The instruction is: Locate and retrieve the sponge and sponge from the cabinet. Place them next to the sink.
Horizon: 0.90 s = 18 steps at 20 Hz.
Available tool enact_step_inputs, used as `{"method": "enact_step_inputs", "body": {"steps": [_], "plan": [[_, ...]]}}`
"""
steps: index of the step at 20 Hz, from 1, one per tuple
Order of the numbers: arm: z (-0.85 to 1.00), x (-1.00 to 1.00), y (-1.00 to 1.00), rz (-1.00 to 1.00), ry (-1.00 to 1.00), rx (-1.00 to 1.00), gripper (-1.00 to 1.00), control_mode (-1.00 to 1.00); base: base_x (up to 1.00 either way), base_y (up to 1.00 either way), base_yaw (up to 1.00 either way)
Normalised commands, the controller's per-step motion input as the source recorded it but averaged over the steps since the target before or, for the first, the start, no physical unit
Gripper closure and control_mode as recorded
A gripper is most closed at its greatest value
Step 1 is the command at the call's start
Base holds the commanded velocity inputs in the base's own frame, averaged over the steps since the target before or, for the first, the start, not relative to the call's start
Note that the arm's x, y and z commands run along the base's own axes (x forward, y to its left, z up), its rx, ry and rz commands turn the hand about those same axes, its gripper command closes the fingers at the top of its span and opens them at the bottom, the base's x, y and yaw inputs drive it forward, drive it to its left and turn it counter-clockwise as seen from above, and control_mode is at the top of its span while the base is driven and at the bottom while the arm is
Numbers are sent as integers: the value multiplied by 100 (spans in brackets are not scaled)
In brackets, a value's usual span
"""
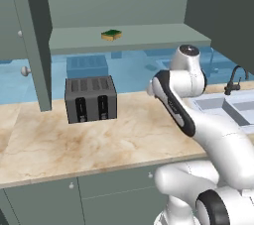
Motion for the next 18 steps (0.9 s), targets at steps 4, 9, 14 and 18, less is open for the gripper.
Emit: {"method": "enact_step_inputs", "body": {"steps": [4, 9, 14, 18], "plan": [[48, -36, 40, 6, 0, -10, -100, -100, 0, 0, 0], [35, -20, 29, 0, -6, 0, -100, -100, 0, 0, 0], [33, -18, 25, 1, -20, 0, -100, -100, 0, 0, 0], [42, -16, 23, 3, -25, 0, -100, -100, 0, 0, 0]]}}
